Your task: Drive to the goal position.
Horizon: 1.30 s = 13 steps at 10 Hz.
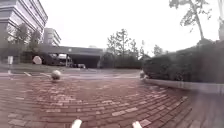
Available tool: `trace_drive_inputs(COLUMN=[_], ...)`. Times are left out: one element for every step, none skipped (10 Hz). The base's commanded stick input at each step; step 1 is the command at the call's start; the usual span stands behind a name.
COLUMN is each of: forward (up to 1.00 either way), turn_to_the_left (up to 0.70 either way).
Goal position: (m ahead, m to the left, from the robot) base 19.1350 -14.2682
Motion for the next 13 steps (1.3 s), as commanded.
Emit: trace_drive_inputs(forward=[0.70, 0.70, 0.70, 0.70, 0.70, 0.70, 0.70, 0.70, 0.70, 0.70, 0.70, 0.70, 0.70], turn_to_the_left=[0.00, 0.00, 0.00, 0.00, 0.00, 0.00, 0.00, 0.00, 0.00, 0.00, 0.00, 0.00, 0.00])
